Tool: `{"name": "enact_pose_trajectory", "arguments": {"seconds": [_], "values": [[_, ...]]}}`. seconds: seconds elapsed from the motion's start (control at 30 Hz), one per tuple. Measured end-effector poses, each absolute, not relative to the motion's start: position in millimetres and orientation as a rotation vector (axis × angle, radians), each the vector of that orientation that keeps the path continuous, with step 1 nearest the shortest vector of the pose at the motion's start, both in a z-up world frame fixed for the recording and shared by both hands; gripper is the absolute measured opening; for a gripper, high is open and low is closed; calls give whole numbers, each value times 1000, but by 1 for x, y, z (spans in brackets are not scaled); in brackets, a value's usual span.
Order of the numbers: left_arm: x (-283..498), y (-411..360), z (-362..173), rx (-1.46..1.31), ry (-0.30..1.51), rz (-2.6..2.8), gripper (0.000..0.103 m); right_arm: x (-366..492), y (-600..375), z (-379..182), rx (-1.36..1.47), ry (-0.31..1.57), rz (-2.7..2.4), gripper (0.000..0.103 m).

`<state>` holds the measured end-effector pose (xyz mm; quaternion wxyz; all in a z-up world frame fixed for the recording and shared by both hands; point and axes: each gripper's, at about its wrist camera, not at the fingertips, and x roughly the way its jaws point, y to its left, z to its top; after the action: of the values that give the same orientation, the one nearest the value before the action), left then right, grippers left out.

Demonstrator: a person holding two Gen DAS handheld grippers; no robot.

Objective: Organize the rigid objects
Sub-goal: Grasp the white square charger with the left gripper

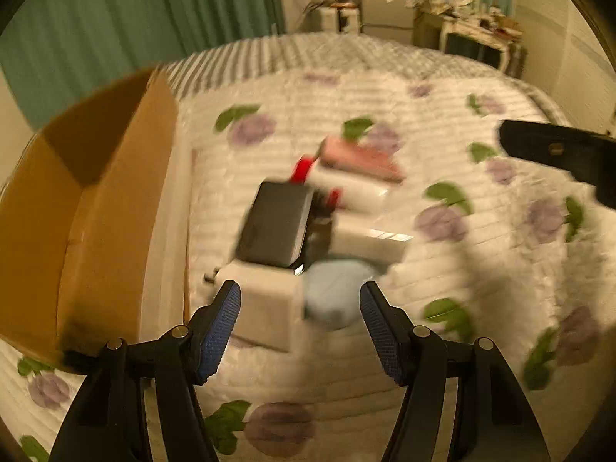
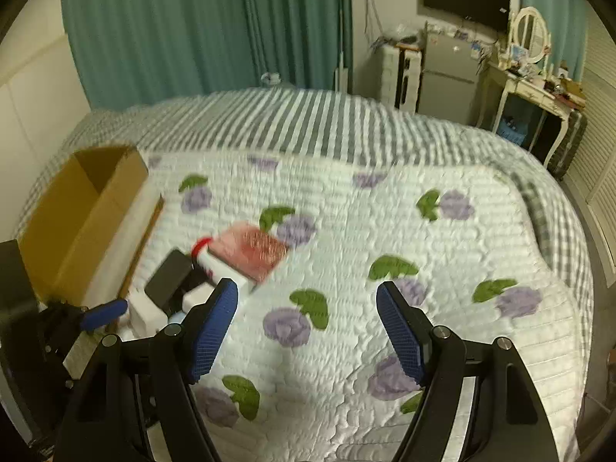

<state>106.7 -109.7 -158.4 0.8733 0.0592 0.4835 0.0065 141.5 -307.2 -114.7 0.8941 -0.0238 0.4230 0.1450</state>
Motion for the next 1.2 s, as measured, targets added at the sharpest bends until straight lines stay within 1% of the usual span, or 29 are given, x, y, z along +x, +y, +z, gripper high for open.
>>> {"name": "enact_pose_trajectory", "arguments": {"seconds": [0.1, 0.27, 0.43, 0.6, 0.63, 0.7, 0.73, 0.97, 1.0, 1.03, 1.1, 1.2], "values": [[105, -106, -169, 144, 1024, 46, 67, 139, -300, -121, -83, 883, 317, 75], [97, -89, -168, 172, 996, 74, 67, 138, -294, -125, -108, 890, 325, 75], [98, -81, -190, 100, 1093, 15, 67, 138, -285, -130, -142, 904, 334, 75], [102, -77, -186, 51, 1064, -12, 67, 132, -271, -136, -194, 909, 372, 75], [103, -77, -187, 51, 1062, -10, 65, 132, -269, -138, -202, 919, 375, 75], [103, -76, -187, 54, 1058, -10, 63, 133, -265, -143, -218, 933, 379, 75], [102, -75, -186, 50, 1056, -9, 55, 133, -263, -145, -225, 942, 393, 75], [88, -66, -177, -17, 1042, -3, 54, 133, -238, -158, -294, 967, 498, 74], [89, -66, -176, -26, 1038, 2, 54, 134, -235, -159, -303, 968, 513, 72], [88, -66, -174, -33, 1034, 7, 54, 134, -228, -161, -320, 968, 538, 67], [86, -64, -173, -52, 1033, 27, 54, 136, -219, -165, -348, 972, 568, 62], [91, -62, -173, -75, 1038, 40, 54, 141, -202, -176, -402, 981, 604, 51]]}}
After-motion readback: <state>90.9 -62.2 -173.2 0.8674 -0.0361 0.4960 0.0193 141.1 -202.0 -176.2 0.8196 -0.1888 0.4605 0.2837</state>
